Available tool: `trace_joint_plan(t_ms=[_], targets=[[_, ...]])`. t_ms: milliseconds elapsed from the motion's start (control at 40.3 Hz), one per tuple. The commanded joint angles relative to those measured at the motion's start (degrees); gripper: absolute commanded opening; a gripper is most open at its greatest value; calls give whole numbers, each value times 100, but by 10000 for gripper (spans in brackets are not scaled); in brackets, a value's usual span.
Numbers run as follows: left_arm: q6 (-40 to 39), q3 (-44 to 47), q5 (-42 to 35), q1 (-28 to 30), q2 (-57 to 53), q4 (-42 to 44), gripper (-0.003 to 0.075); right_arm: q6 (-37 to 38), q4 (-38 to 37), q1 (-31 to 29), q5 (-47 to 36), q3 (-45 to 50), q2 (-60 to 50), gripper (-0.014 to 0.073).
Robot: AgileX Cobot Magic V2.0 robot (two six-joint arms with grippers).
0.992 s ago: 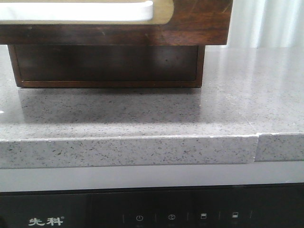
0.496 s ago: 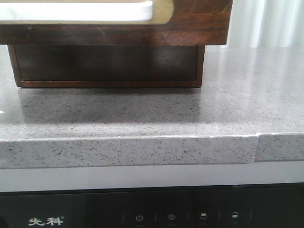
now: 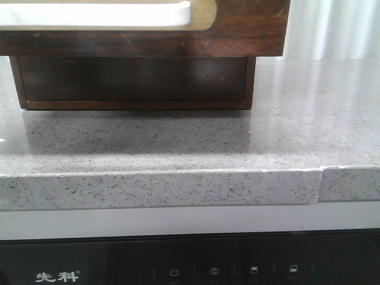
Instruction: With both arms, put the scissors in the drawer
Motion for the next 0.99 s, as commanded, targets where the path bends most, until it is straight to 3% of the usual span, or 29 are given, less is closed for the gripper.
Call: trace_joint_plan(t_ms=[0, 174, 546, 744, 967], targets=[[11, 142, -461, 2, -111, 1, -20, 0, -22, -279, -451, 2, -52, -66], [11, 142, -461, 2, -111, 1, -20, 0, -26, -1391, -911, 625, -487, -66], [11, 142, -461, 2, -111, 1, -20, 0, -32, -3387, -3863, 3160, -1829, -66], [11, 142, -461, 2, -111, 1, -20, 0, -32, -3813, -5176, 4350, -2471, -66], [11, 142, -461, 2, -111, 1, -20, 0, -26, -3832, -5956, 5215, -2754, -66]])
